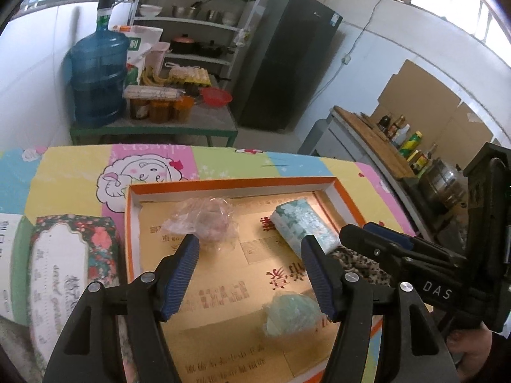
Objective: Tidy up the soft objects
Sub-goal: 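Move both tools back from the box toward the pile of soft items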
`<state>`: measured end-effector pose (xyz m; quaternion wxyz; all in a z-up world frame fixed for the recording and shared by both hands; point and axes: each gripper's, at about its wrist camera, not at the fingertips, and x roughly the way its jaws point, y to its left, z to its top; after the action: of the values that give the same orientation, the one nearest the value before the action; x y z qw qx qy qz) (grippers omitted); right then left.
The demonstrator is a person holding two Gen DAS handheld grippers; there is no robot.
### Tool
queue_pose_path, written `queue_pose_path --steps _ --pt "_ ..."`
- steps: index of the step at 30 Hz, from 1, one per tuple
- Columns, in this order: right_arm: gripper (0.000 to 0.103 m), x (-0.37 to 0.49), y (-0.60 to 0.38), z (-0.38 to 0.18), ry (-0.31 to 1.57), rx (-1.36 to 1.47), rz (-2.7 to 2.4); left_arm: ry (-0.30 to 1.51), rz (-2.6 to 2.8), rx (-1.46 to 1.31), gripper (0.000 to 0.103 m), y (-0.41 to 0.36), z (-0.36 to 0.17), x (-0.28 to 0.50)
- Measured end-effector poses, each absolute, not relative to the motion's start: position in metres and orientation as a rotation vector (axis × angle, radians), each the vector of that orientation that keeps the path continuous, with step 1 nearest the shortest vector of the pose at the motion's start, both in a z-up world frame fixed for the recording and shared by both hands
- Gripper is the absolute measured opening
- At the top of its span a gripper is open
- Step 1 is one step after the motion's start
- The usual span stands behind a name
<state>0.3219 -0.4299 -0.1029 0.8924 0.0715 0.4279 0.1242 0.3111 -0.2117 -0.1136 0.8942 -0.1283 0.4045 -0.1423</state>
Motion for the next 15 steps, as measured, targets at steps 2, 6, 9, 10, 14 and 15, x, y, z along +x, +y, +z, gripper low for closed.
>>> queue_pose_path --steps 2,6,9,10,14,15 --pt "0.055 0.317 -0.429 -0.097 0.879 0.148 0.253 0.824 -0.300 -0.261 0.068 -0.208 -0.106 0.303" --pt "0.055 0.305 -0.425 -0.087 0.859 0.145 0.241 0.804 -0.304 -0.238 0.068 -0.205 -0.094 0.291" --pt "0.055 0.296 -0.420 -0.079 0.847 0.138 0.237 0.781 -0.307 -0.216 0.068 -0.201 -0.084 0.279" --pt "0.055 0.294 -0.417 -0.076 0.841 0.135 0.234 0.773 -0.308 -0.210 0.068 -0.199 -0.081 0.276" --pt "0.055 0.283 -0.408 -0.065 0.819 0.124 0.228 0.751 -0.317 -0.197 0.068 -0.188 -0.069 0.262" --pt "0.055 0.280 -0.405 -0.063 0.814 0.121 0.225 0.747 -0.320 -0.196 0.068 -0.185 -0.067 0.259"
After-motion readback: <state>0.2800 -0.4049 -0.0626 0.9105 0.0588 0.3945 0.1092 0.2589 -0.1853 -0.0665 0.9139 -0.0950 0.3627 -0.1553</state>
